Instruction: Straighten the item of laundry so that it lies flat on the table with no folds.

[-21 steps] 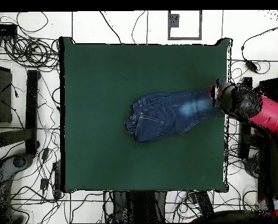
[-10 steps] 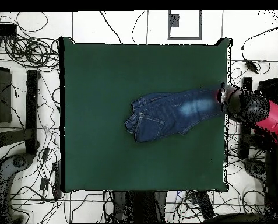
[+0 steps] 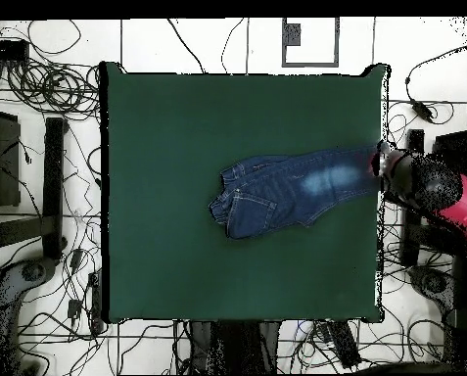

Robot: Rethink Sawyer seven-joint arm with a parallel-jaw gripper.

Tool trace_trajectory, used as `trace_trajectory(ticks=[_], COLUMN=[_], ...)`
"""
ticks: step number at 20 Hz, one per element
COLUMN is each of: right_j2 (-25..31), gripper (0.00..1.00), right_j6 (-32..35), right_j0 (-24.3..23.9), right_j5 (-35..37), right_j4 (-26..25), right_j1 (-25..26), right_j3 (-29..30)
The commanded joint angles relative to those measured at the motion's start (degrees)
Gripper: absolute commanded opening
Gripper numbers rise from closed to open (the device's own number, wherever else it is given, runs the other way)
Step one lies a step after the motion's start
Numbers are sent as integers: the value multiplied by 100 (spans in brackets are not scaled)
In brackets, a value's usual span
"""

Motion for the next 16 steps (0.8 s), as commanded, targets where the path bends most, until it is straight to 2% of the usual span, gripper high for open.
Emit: trace_trajectory(ticks=[1,16], right_j2=[614,832], gripper=[0,0], right_j6=[-380,-522], right_j0=[39,-156], right_j5=[429,230], right_j4=[-96,-179], right_j1=[328,479], right_j3=[532,563])
